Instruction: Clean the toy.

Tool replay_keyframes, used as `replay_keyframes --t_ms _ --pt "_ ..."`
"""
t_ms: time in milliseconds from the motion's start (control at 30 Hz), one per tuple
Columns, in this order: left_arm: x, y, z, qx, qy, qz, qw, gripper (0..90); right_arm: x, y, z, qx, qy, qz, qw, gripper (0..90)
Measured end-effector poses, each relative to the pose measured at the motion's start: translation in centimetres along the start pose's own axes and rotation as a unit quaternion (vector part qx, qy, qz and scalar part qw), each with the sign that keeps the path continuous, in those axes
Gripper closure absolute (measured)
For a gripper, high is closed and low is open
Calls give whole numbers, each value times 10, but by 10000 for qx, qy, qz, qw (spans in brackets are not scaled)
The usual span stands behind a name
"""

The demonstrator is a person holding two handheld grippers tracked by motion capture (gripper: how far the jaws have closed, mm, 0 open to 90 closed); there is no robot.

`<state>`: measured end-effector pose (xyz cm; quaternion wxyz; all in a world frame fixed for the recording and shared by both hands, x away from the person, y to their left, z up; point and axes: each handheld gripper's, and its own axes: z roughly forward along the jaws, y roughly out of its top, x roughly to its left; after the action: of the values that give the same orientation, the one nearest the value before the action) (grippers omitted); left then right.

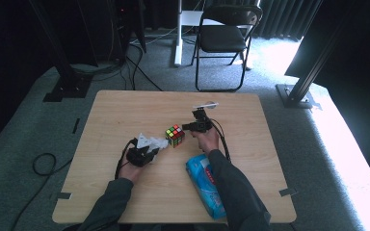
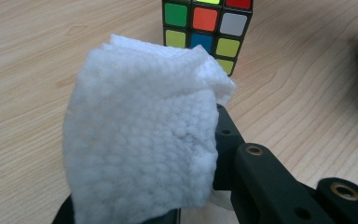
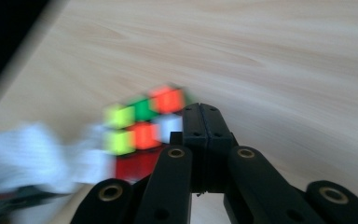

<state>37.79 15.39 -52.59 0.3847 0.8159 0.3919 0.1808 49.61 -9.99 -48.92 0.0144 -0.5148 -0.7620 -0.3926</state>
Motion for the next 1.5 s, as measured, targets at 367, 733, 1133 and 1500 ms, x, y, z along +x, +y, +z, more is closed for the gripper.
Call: replay_keyframes --t_ms 367,733,1133,1500 --pt "1 0 0 -32 6 -26 10000 843 12 -2 -2 -86 -285 -535 9981 659" --pt "1 0 0 -1 -6 -2 10000 842 13 -4 6 96 2 -418 9991 686" --pt "0 0 0 6 1 -3 10000 842 -9 -2 1 135 347 648 9972 711" --pt "0 0 1 9 -9 -6 10000 841 -24 -5 -13 130 -317 716 9968 777"
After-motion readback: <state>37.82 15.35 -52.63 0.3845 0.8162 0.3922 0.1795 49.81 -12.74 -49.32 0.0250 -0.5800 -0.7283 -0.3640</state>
